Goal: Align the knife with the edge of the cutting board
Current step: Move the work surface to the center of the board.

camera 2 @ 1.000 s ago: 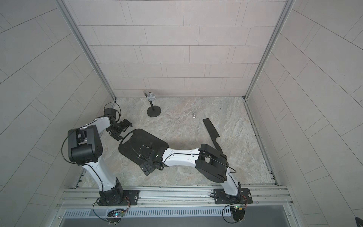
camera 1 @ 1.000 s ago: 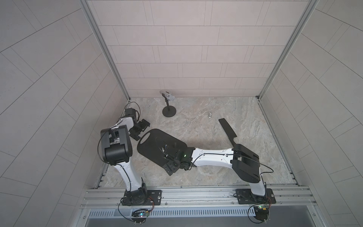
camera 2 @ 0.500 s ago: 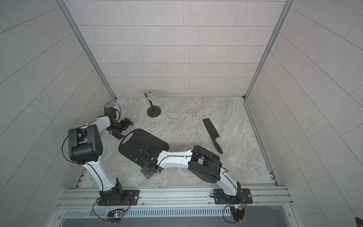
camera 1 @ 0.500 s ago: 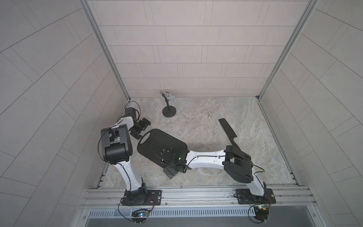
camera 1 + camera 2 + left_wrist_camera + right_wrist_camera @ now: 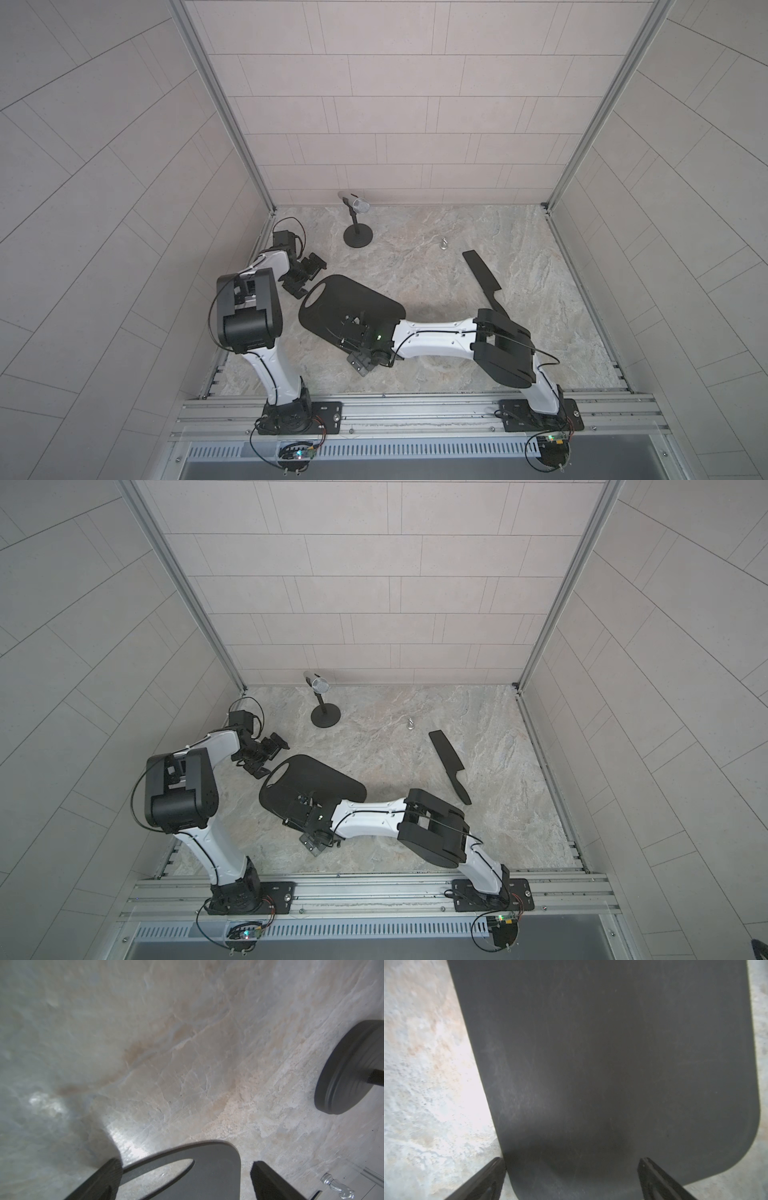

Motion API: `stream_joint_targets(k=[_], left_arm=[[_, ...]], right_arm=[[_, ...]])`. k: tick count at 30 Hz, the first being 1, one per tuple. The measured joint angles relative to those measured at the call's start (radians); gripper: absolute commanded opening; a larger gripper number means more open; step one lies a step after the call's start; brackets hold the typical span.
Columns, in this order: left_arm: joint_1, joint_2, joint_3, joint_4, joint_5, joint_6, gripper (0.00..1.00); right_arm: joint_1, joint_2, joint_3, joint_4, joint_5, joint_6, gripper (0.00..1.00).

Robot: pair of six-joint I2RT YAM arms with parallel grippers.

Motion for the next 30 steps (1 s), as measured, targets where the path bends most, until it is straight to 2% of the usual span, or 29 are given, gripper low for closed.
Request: stream_joint_targets(k=[16,30], left_arm=[[-0.083,-0.077,-0.098,0.024,-0.013,-0.045,1.0],[-0.18,-0.127,-0.167,0.073,-0.054,-0.121,1.0]], right_arm=[[-0.042,-0.101,-0.183,0.113,0.034,0.042,1.0],[-0.143,-0.24,-0.396,0.219,-0.037,0.048,1.0]])
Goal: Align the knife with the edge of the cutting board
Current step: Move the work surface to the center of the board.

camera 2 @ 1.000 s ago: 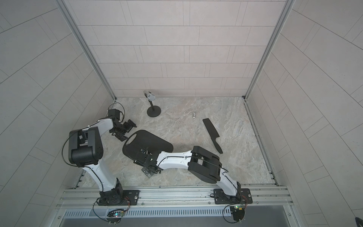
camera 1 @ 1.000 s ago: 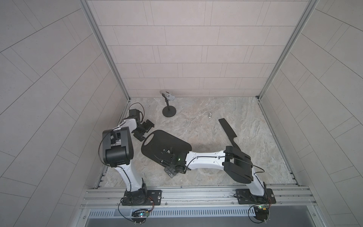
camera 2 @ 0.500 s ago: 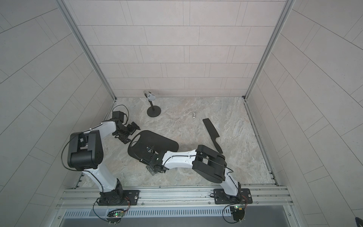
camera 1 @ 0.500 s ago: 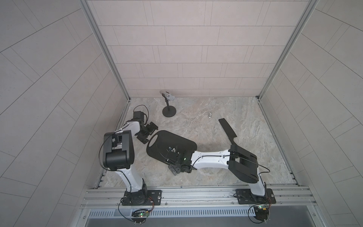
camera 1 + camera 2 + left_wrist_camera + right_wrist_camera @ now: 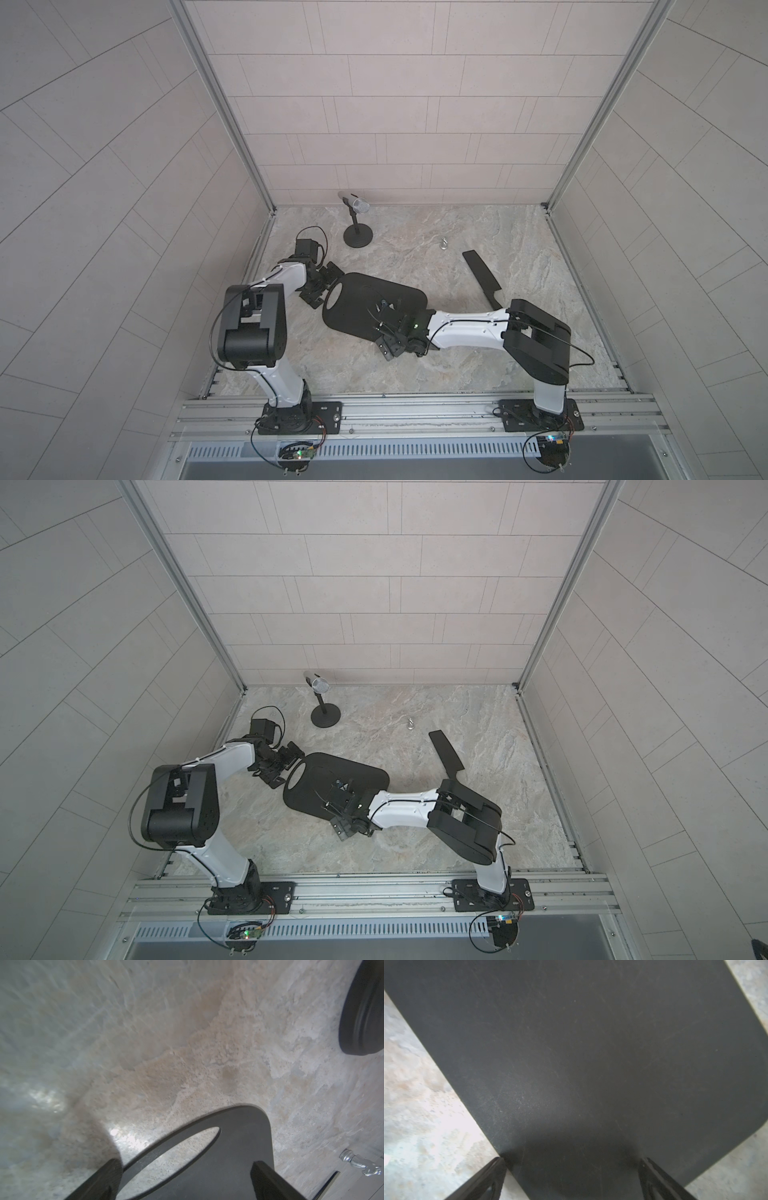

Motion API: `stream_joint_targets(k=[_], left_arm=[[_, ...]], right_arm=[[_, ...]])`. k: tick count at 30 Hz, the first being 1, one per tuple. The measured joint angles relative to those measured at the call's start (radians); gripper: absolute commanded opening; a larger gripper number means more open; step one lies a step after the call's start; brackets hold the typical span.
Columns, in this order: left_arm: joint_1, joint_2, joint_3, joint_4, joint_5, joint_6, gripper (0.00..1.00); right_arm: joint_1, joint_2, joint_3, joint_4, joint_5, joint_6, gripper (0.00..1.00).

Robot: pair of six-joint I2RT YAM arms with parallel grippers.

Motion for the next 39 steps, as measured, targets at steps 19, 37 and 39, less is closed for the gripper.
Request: stream_joint_targets(k=[19,37,39], left_arm=[[-0.107,-0.038,-0.06,0.089,-0.004,-0.049,1.0],[-0.176,-0.089,-0.13,0.148,0.025,-0.09,1.0],[-0.181,-0.099,-0.146,0.161,0.029,-0.095,1.0]], right_arm=[[-0.139,-0.201,-0.233,0.06,-0.134,0.001,1.0],[-0.381,-0.439,-0.466,0.145,-0.481,0.111,1.0],[-0.414,-0.444,-0.478,0.163,-0.502,0.124,1.0]])
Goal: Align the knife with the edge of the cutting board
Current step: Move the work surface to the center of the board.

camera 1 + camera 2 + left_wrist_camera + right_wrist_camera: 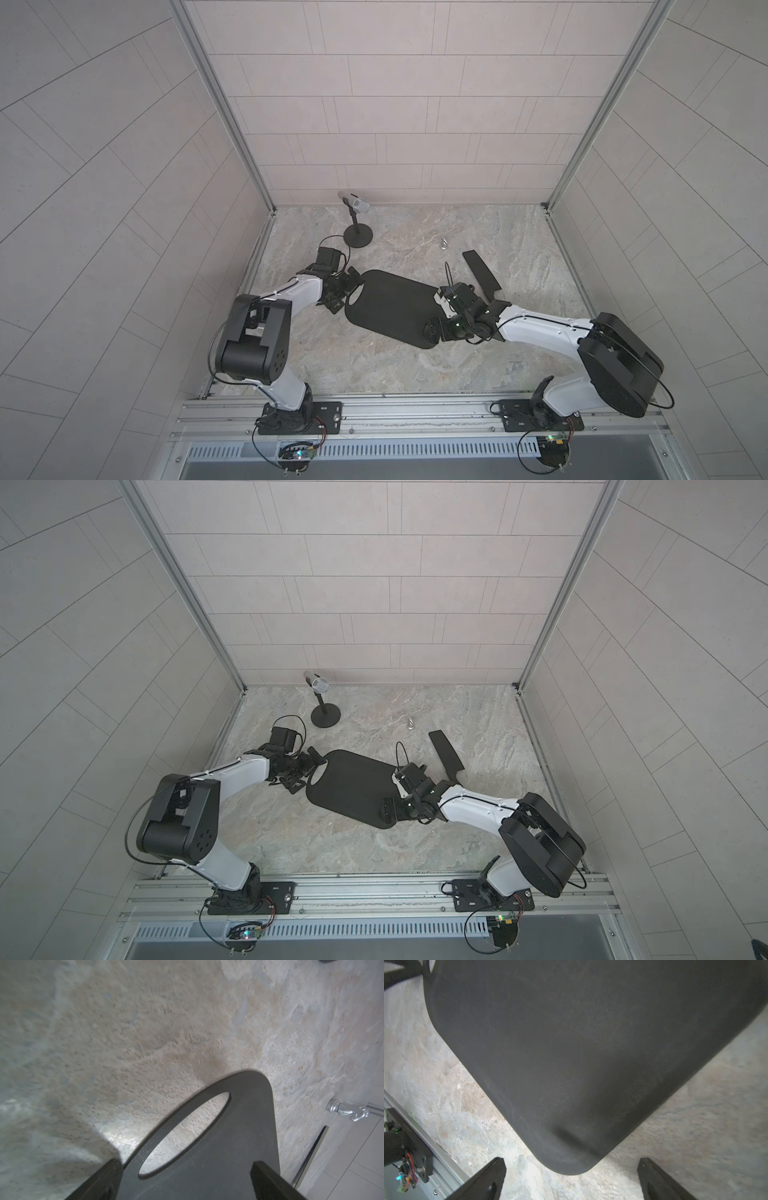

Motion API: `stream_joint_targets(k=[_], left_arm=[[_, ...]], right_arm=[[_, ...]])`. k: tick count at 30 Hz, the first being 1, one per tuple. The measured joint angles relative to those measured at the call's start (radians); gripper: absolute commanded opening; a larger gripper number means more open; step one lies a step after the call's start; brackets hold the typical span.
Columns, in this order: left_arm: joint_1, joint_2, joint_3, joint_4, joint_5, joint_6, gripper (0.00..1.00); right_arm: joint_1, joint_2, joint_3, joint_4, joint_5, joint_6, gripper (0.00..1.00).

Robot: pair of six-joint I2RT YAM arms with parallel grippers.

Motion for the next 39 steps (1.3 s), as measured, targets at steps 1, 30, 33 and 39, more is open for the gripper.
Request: stream_joint_targets(k=[1,30,33,39], left_arm=[[-0.003,-0.005,-0.008,0.008,0.0,-0.001,1.0],[-0.162,-0.186,-0.196,0.072,-0.033,-0.035,1.0],[-0.195,-0.195,-0.202,0.063,-0.013,-0.049,1.0],[-0.227,-0.217,-0.201,-0.005,-0.007,-0.051,1.0]], right_arm=[[-0.013,-0.002,-0.005,0.012,-0.009,0.006,1.0],[-0.207,0.105,0.053,0.13,-0.115,0.063,1.0],[-0.217,0.131,0.074,0.137,-0.133,0.05,1.0],[-0.237,0.155,0.102,0.12,-0.163,0.014,1.0]])
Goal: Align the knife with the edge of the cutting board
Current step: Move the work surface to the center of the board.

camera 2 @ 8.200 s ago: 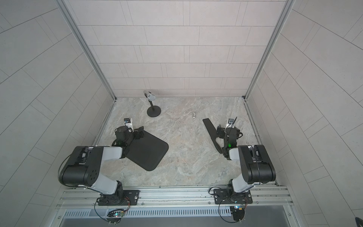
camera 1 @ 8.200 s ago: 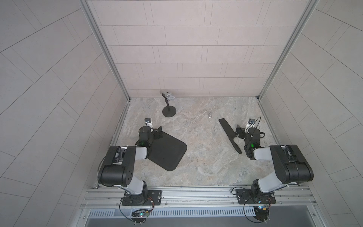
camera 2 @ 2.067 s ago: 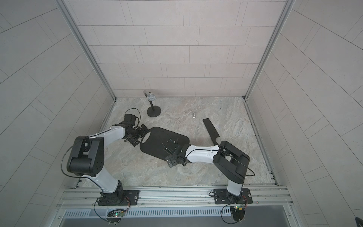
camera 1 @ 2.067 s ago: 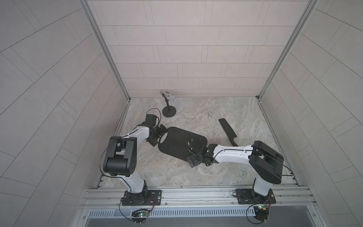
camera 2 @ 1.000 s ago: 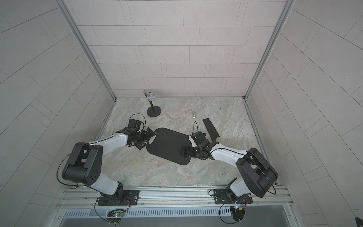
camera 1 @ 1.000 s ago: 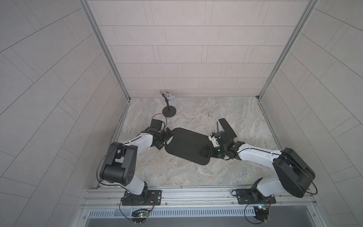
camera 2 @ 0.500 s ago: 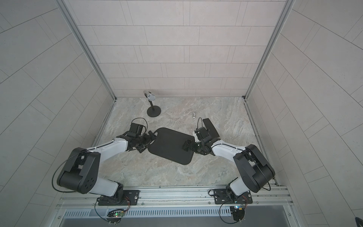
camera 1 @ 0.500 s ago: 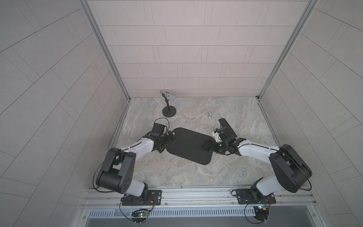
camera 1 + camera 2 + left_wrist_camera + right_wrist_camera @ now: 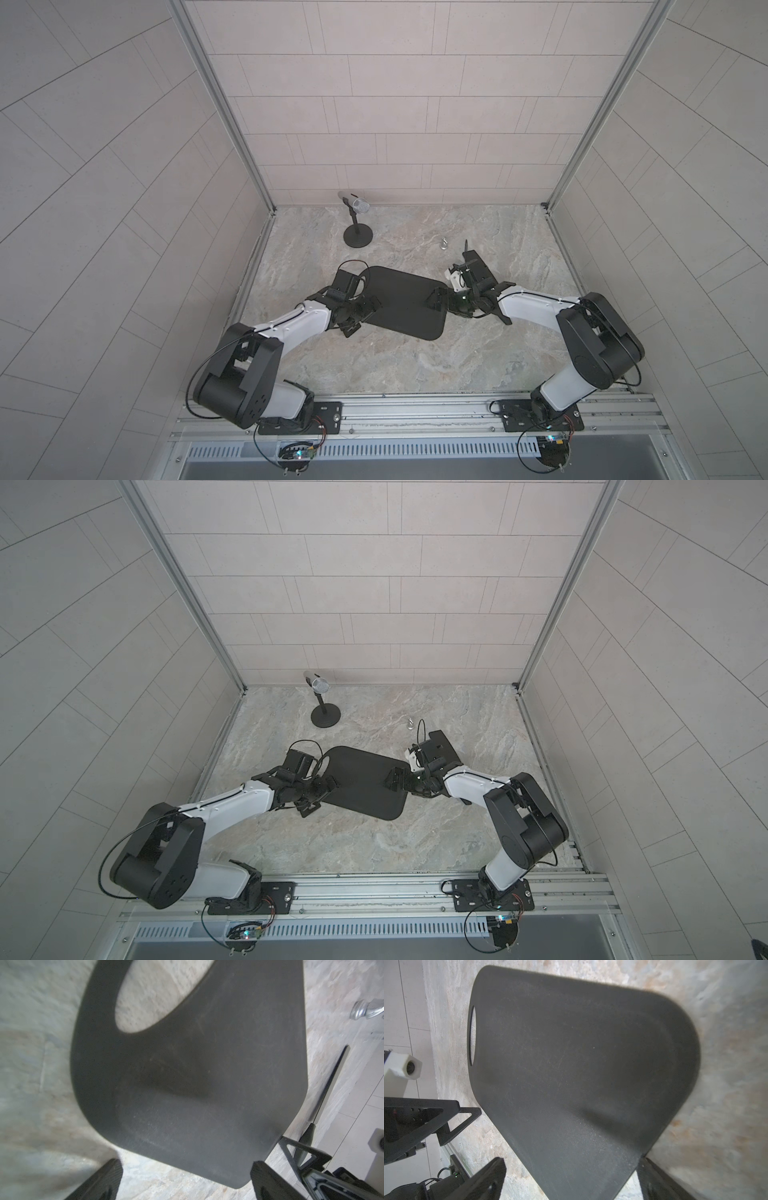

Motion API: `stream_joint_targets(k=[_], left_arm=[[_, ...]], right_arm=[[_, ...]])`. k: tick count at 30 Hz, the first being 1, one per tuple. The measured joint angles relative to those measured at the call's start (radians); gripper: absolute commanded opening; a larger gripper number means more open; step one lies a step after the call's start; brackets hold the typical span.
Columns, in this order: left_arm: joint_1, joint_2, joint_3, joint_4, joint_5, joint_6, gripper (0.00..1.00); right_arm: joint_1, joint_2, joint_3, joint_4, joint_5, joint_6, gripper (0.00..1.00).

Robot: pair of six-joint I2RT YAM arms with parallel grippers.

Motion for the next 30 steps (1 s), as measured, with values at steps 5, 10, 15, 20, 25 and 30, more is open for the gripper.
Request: stream_joint_targets(k=[5,10,15,20,25,30], left_arm=[[-0.001,-0.031,0.029,-0.153,-0.071,0.031,1.0],[0.0,-0.053,0.146,-0.255,-0.15,0.075,1.0],[0.014,-0.039,0.253,-0.261,-0.192,0.13,1.0],[0.056,0.05,0.327,-0.237,-0.187,0.191,1.0],[0.091,0.187,0.414,-0.212,-0.168,0.245,1.0],[0.114,0.272,0.48,-0.193,-0.149,0.271,1.0]], right_arm=[[-0.018,-0.011,-0.001,-0.031,-0.003,-0.022,1.0],[-0.023,-0.041,-0.02,-0.065,0.0,-0.032,1.0],[-0.023,-0.078,-0.055,-0.073,0.0,-0.034,1.0],[-0.023,-0.129,-0.105,-0.071,0.0,-0.03,1.0],[-0.02,-0.166,-0.139,-0.071,-0.001,-0.026,1.0],[-0.009,-0.196,-0.167,-0.065,-0.003,-0.022,1.0]])
